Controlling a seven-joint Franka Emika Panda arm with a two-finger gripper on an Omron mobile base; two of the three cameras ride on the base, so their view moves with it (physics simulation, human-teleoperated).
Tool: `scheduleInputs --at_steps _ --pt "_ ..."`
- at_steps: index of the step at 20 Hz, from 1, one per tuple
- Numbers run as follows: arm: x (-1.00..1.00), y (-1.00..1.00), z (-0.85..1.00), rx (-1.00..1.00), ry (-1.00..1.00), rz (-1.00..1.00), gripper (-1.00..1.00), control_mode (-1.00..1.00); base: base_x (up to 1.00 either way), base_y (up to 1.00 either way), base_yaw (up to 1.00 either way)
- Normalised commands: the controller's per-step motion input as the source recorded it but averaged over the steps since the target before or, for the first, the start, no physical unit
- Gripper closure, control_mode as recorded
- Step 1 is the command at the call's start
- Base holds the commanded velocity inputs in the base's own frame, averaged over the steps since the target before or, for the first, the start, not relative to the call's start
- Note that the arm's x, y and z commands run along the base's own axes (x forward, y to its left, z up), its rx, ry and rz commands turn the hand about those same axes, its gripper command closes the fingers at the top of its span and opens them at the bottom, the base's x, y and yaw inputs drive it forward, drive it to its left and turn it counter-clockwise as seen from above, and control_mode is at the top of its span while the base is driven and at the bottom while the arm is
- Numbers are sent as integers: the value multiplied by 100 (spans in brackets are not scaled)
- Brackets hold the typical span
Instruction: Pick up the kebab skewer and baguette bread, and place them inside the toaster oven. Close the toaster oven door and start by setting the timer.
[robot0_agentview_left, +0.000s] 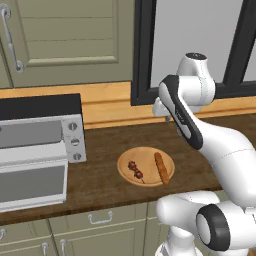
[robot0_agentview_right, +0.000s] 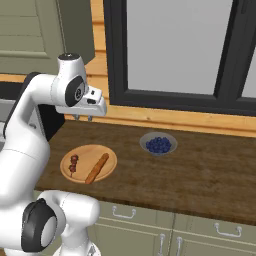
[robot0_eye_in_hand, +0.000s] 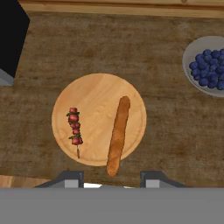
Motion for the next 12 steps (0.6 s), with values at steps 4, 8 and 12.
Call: scheduleInputs --at_steps 4,8,12 --pt "0 0 0 0 0 0 -100 100 0 0 0" --pt "0 0 0 0 0 0 -100 100 0 0 0" --pt "0 0 0 0 0 0 -100 100 0 0 0"
